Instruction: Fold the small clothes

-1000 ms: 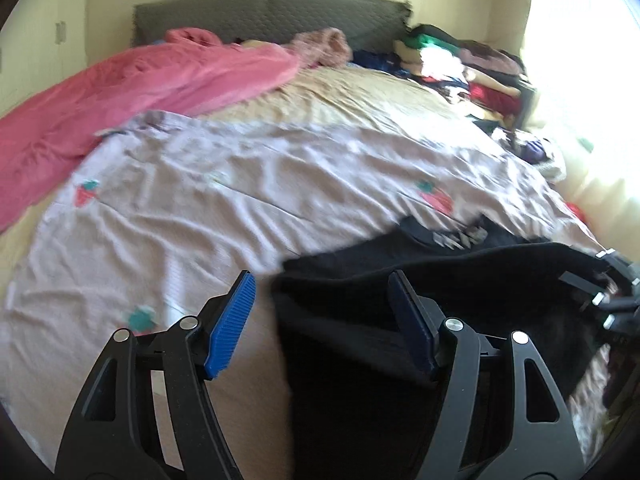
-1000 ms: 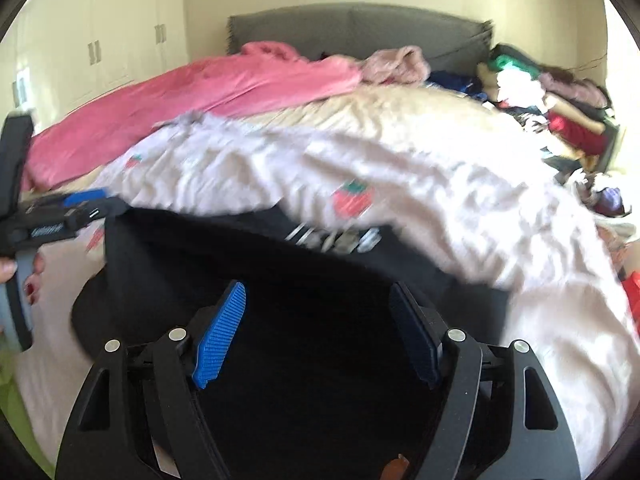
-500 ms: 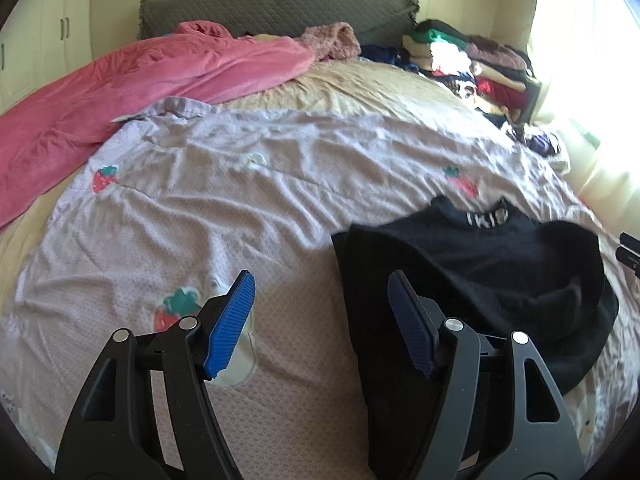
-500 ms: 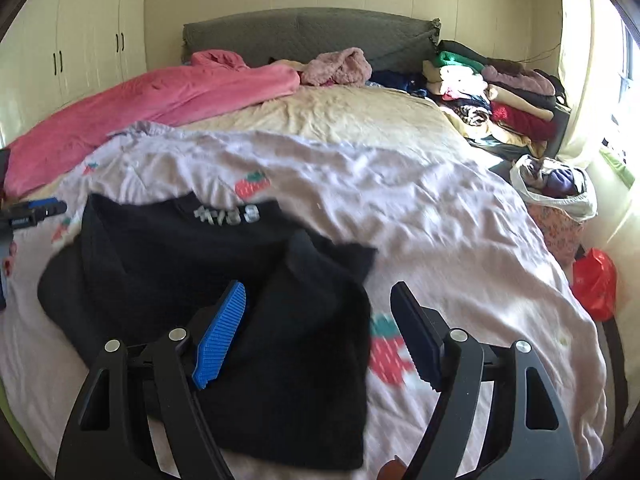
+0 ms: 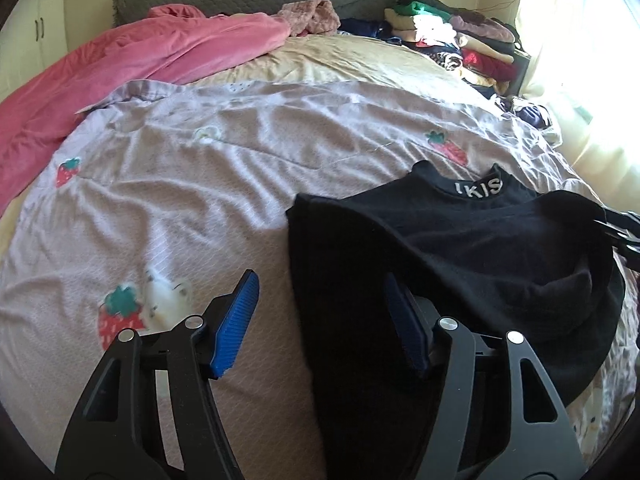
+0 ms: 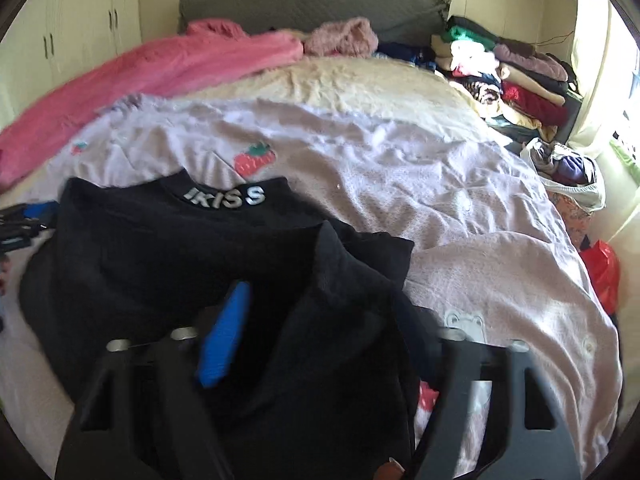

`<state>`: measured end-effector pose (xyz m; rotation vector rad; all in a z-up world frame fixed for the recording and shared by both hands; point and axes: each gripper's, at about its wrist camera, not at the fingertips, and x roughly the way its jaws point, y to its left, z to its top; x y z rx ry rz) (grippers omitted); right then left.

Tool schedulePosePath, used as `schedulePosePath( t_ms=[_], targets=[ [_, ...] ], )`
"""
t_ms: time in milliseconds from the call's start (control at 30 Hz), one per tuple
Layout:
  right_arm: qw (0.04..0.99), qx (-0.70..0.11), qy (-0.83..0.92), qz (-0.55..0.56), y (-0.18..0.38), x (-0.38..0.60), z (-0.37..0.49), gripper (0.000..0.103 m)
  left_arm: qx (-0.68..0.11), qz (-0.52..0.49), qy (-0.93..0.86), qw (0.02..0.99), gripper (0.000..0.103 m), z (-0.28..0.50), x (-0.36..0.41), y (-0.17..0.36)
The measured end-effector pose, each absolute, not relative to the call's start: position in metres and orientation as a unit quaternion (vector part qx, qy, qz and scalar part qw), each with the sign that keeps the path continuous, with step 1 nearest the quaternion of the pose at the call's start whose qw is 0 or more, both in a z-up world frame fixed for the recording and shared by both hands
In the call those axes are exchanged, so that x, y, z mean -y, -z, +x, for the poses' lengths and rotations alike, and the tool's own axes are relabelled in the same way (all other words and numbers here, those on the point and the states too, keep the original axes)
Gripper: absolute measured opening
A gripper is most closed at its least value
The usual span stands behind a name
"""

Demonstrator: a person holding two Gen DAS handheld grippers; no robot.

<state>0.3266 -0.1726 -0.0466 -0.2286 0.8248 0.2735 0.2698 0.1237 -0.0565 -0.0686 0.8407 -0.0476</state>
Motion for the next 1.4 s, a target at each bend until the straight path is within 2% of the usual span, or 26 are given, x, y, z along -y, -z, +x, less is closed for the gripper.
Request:
schedulePosePath(
  t_ms=[33, 100, 133, 167, 200, 300, 433, 533, 633, 767, 967, 1000, 1067, 1200, 1267, 1400],
  targets=[
    [0.896, -0.410, -0.132, -0.108, 0.049, 0.172, 0.334, 0.009, -0.410, -0.030, 0.021, 0.911, 0.045, 0.271, -0.122, 0.058],
    [0.892, -0.421, -0.139, -0.090, 0.049, 0.178, 0.350, 0.006, -0.415, -0.032, 0.021, 0.909, 0.026, 0.276, -0.122, 0.061],
    [0.893, -0.422, -0.135, -0.084, 0.048, 0.181, 0.356, 0.006, -0.416, -0.032, 0.021, 0.908, 0.024, 0.278, -0.122, 0.062],
    [0.895, -0.422, -0.126, -0.068, 0.046, 0.189, 0.366, 0.006, -0.415, -0.036, 0.022, 0.909, 0.012, 0.279, -0.124, 0.062],
    [0.896, -0.423, -0.123, -0.057, 0.044, 0.194, 0.371, 0.006, -0.416, -0.041, 0.021, 0.908, 0.004, 0.281, -0.126, 0.062],
    [0.897, -0.430, -0.097, 0.009, 0.042, 0.224, 0.395, 0.006, -0.413, -0.058, 0.020, 0.909, 0.004, 0.284, -0.130, 0.062],
    [0.893, -0.434, -0.053, 0.109, 0.051, 0.268, 0.409, 0.038, -0.406, -0.070, 0.021, 0.911, 0.004, 0.284, -0.132, 0.063],
    [0.901, -0.415, -0.070, 0.110, 0.048, 0.276, 0.398, 0.040, -0.402, -0.075, 0.028, 0.912, 0.006, 0.283, -0.133, 0.061],
    [0.909, -0.399, -0.102, 0.057, 0.046, 0.268, 0.382, 0.053, -0.399, -0.081, 0.033, 0.913, 0.006, 0.285, -0.135, 0.059],
    [0.902, -0.410, -0.134, 0.015, 0.057, 0.254, 0.376, 0.060, -0.407, -0.094, 0.031, 0.908, 0.006, 0.293, -0.135, 0.062],
    [0.895, -0.426, -0.129, -0.017, 0.069, 0.227, 0.390, 0.060, -0.395, -0.082, 0.025, 0.915, 0.003, 0.290, -0.127, 0.059],
    [0.893, -0.430, -0.127, -0.018, 0.071, 0.225, 0.393, 0.058, -0.392, -0.074, 0.023, 0.917, 0.002, 0.289, -0.125, 0.057],
    [0.888, -0.441, -0.130, -0.026, 0.077, 0.219, 0.398, 0.020, -0.380, -0.058, 0.022, 0.923, 0.002, 0.287, -0.122, 0.052],
    [0.894, -0.424, -0.143, 0.013, 0.066, 0.233, 0.394, 0.013, -0.369, -0.051, 0.018, 0.928, 0.002, 0.284, -0.128, 0.041],
    [0.898, -0.410, -0.151, 0.049, 0.057, 0.248, 0.393, 0.006, -0.360, -0.061, 0.013, 0.931, 0.002, 0.284, -0.138, 0.033],
    [0.897, -0.397, -0.133, 0.142, 0.053, 0.283, 0.405, 0.006, -0.356, -0.083, -0.009, 0.931, 0.002, 0.291, -0.148, 0.029]
  ],
)
